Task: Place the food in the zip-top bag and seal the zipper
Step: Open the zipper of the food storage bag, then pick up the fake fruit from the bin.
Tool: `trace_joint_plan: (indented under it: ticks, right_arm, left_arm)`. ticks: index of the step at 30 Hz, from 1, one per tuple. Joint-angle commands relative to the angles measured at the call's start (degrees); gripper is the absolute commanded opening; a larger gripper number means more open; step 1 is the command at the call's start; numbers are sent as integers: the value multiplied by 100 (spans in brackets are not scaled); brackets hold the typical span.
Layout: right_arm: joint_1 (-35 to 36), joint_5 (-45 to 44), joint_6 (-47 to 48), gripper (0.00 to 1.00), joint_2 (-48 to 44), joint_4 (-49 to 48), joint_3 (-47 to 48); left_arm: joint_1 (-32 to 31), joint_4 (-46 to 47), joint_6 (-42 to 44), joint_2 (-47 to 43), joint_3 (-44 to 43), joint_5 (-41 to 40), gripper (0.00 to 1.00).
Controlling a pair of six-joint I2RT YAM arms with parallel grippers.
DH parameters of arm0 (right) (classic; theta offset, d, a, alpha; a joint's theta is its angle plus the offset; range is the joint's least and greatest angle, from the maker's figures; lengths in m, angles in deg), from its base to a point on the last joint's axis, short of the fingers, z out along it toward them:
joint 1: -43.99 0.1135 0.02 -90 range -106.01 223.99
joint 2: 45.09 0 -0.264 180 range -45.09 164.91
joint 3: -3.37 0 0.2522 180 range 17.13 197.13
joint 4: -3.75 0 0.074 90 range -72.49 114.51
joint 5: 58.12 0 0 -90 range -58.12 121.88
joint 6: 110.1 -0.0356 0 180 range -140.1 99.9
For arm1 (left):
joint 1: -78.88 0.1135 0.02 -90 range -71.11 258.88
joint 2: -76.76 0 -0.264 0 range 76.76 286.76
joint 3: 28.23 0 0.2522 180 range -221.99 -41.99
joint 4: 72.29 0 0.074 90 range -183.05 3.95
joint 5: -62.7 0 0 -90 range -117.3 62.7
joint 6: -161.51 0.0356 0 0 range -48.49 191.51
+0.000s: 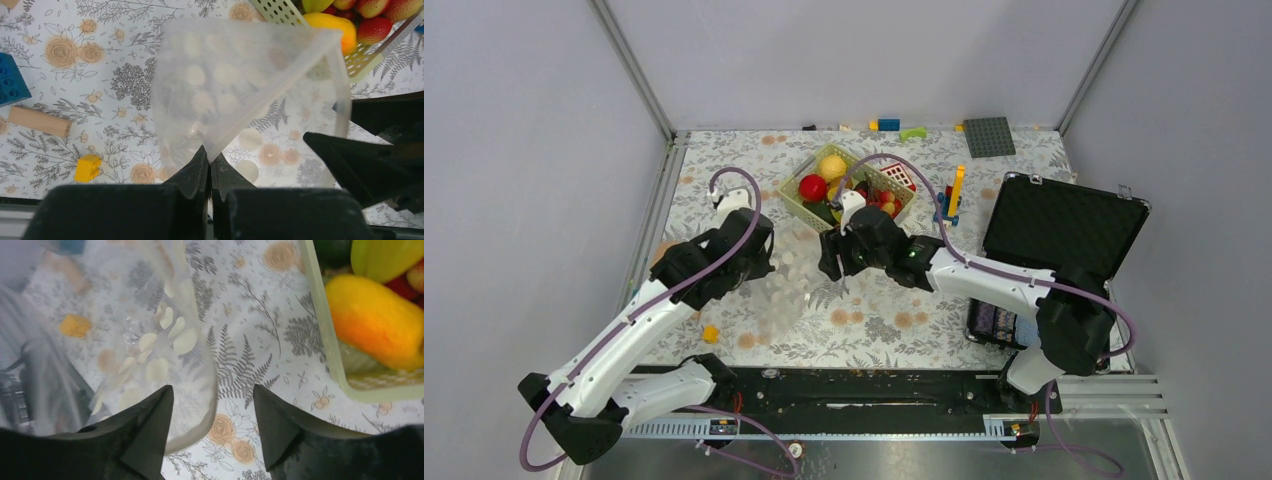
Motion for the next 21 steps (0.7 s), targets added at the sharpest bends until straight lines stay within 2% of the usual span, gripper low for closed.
trace_joint_plan:
  ticks: [1, 4, 7, 12, 16, 21]
  right_arm:
    - [-17, 749, 307, 72, -157, -85, 557]
    - [-21, 963, 306, 83, -547, -657, 352]
    - [-23, 790, 419, 99, -982, -881, 83]
    - [-254, -421, 563, 100, -1245, -757, -118]
    - [-872, -379, 393, 100, -722, -196, 387]
    - [-1206, -546, 444, 100, 199, 484, 1316]
  left_arm:
    - [28, 381, 54, 1, -203, -75, 0]
    - [30, 351, -8, 49, -193, -148, 0]
    - [26, 377, -28, 123, -165, -164, 0]
    - [32, 521, -95, 41, 6, -272, 0]
    - [28, 655, -138, -84, 139, -319, 0]
    - [27, 656, -250, -125, 207, -373, 0]
